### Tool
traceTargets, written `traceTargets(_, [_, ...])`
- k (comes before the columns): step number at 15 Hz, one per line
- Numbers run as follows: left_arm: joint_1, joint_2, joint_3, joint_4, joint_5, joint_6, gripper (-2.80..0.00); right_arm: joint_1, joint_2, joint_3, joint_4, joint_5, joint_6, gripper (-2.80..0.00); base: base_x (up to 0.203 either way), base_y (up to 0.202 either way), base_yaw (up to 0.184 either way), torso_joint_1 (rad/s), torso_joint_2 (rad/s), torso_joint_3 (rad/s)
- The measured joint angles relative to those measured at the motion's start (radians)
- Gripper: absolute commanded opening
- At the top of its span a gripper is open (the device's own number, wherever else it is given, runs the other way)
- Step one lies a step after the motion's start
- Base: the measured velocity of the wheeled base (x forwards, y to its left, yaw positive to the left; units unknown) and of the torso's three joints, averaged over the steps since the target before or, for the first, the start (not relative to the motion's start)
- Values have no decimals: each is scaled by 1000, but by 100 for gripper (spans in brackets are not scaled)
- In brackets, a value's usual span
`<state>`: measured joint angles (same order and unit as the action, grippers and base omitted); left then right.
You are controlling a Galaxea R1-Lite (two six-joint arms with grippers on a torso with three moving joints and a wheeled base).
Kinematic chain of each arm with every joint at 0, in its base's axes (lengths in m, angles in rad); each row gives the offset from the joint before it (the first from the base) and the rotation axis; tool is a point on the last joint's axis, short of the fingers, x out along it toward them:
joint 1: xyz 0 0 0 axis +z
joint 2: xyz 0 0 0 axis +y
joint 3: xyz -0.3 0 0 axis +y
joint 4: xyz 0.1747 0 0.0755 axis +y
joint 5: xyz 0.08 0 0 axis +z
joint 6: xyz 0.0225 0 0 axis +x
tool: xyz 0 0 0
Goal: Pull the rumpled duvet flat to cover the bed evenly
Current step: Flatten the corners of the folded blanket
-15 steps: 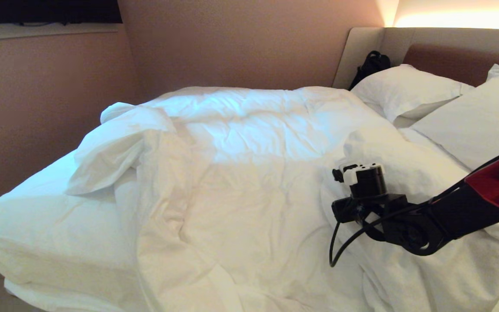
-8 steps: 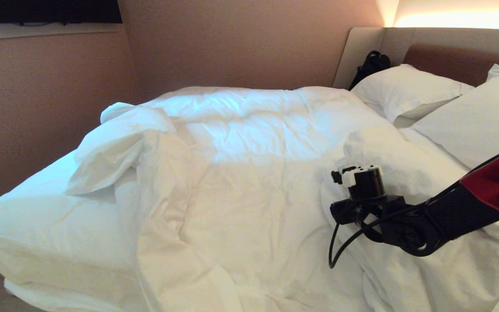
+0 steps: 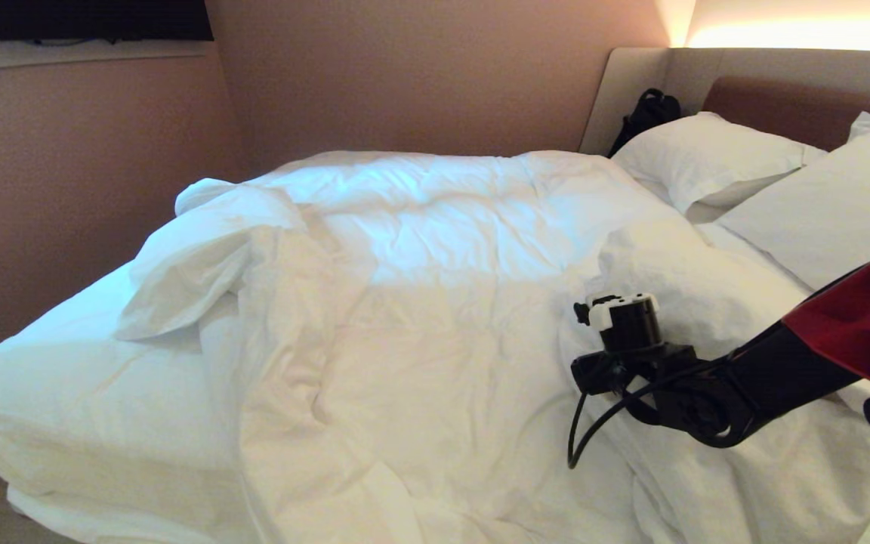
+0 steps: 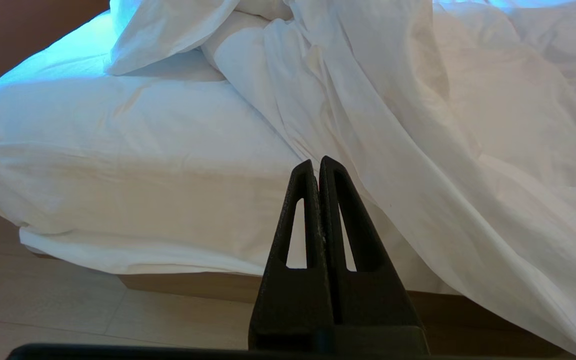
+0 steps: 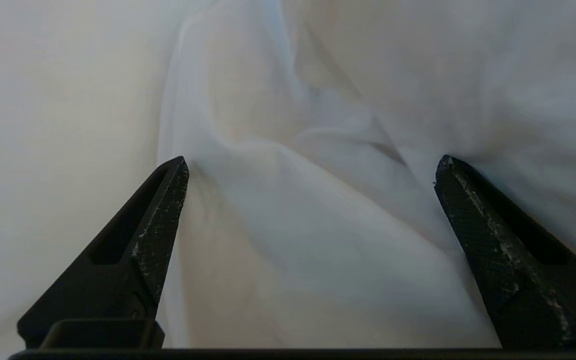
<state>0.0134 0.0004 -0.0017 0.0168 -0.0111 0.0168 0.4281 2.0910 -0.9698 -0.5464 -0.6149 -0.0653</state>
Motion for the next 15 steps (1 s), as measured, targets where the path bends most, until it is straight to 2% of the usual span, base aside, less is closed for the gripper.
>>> traceTargets(15, [0,0,0,0,0,1,-280,-1,48,-13,-1,-2,8,0,0,0,0,0,0,0])
